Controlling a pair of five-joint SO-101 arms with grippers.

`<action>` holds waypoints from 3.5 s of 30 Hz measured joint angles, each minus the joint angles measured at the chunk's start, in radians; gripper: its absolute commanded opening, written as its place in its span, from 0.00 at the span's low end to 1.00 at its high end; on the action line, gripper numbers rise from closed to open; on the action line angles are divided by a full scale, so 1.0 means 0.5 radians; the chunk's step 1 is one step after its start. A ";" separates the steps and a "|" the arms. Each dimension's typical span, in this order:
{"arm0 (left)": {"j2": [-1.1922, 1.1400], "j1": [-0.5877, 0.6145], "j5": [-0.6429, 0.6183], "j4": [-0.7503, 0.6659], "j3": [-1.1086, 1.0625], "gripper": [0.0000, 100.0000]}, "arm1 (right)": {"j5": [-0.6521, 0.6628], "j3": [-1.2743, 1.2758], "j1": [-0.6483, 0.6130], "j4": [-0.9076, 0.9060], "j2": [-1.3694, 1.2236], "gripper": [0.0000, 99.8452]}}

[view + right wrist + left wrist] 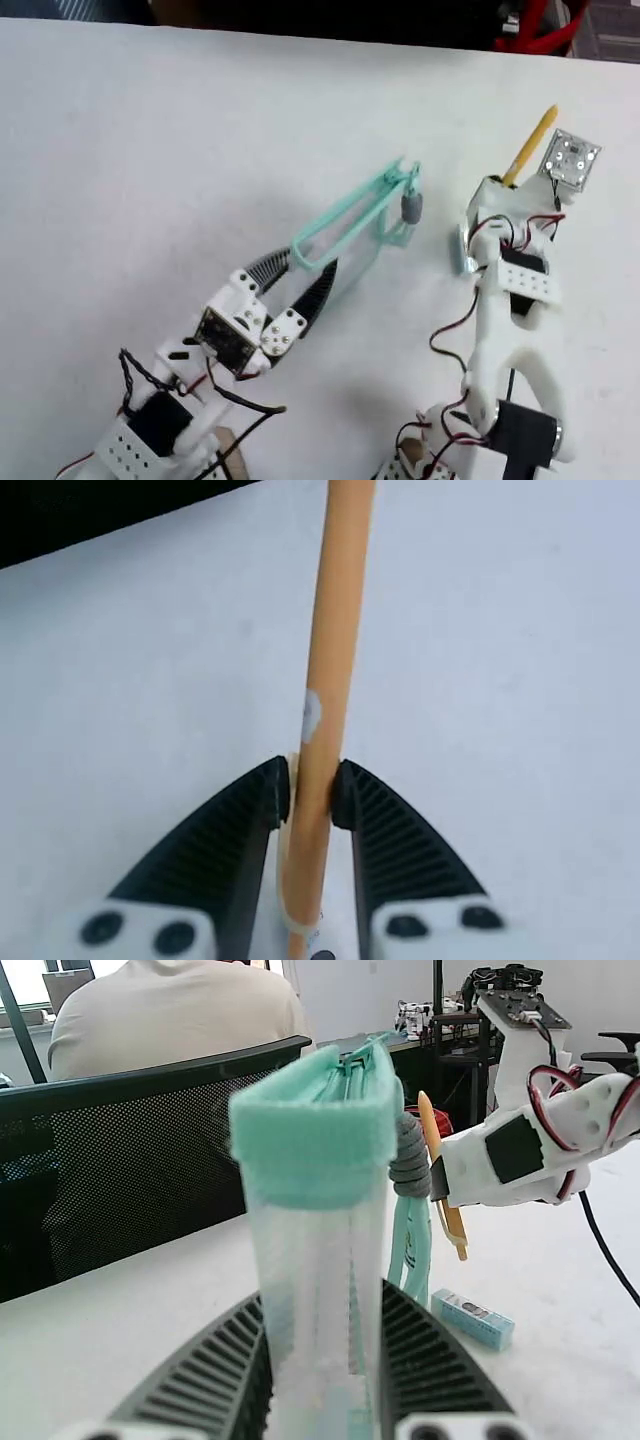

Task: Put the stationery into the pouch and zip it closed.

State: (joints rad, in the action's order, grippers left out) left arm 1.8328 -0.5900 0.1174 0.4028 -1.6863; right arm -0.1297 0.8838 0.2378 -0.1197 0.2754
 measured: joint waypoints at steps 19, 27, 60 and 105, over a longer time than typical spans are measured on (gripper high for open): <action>0.000 0.000 0.000 0.000 0.000 0.11 | -0.270 0.641 -0.021 0.328 0.761 0.02; 0.000 0.000 0.000 0.000 0.000 0.11 | -0.270 0.924 -0.025 0.319 1.329 0.02; 0.000 0.000 0.000 0.000 0.000 0.11 | 0.236 0.328 -0.819 -0.911 3.069 0.02; 0.000 0.000 0.126 0.003 -0.003 0.11 | 0.666 0.359 -1.973 -0.991 2.630 0.02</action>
State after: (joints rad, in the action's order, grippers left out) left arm 1.8328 -0.5900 0.1803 0.4043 -1.6878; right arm 0.2033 1.0633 -0.7488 -0.6153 1.5904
